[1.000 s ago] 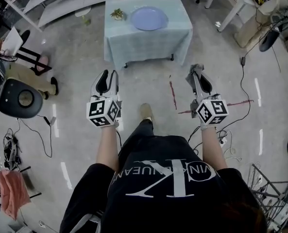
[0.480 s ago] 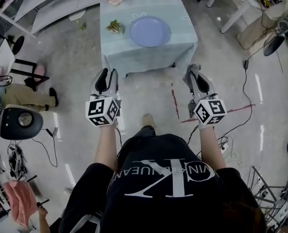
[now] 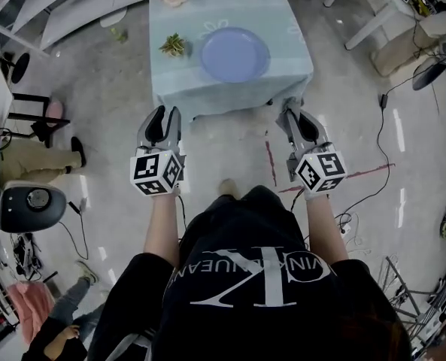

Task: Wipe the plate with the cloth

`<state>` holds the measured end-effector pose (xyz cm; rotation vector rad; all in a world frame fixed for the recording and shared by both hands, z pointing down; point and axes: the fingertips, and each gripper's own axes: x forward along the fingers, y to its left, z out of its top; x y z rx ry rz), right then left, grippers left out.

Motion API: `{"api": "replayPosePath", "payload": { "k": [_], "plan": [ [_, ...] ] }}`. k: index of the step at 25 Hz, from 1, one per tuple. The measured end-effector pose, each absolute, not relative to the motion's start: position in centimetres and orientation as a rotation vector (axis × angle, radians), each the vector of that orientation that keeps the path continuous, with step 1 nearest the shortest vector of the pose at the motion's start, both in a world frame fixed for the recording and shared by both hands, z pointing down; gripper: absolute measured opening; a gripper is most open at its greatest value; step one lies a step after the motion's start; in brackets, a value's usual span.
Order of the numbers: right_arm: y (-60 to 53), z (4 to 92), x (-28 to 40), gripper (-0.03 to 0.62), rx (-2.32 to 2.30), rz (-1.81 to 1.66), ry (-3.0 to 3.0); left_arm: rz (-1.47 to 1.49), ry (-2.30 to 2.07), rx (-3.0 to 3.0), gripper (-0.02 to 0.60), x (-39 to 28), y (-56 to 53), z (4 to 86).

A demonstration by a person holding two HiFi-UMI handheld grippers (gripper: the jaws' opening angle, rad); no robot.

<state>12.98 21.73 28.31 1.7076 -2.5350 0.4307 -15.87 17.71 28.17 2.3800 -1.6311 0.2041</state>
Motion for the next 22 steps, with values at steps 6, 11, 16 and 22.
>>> {"api": "replayPosePath", "payload": {
  "k": [6, 11, 16, 22],
  "plan": [
    [18.6, 30.9, 13.5, 0.04, 1.681, 0.504, -2.512, 0.267, -1.572, 2.313, 0.0, -14.9, 16.1, 32.3],
    [15.3, 33.3, 13.3, 0.04, 1.604, 0.535, -2.532, 0.242, -1.598, 2.237, 0.0, -14.5, 14.3, 34.6],
    [9.9, 34.6, 12.4, 0.04, 1.436, 0.501, -2.556, 0.266, -1.614, 2.177, 0.0, -13.1, 11.2, 36.4],
    [4.7, 36.9, 12.0, 0.04, 1.278, 0.49, -2.548, 0.271, -1.601, 2.104, 0.0, -11.2, 7.9, 38.9]
  ]
}}
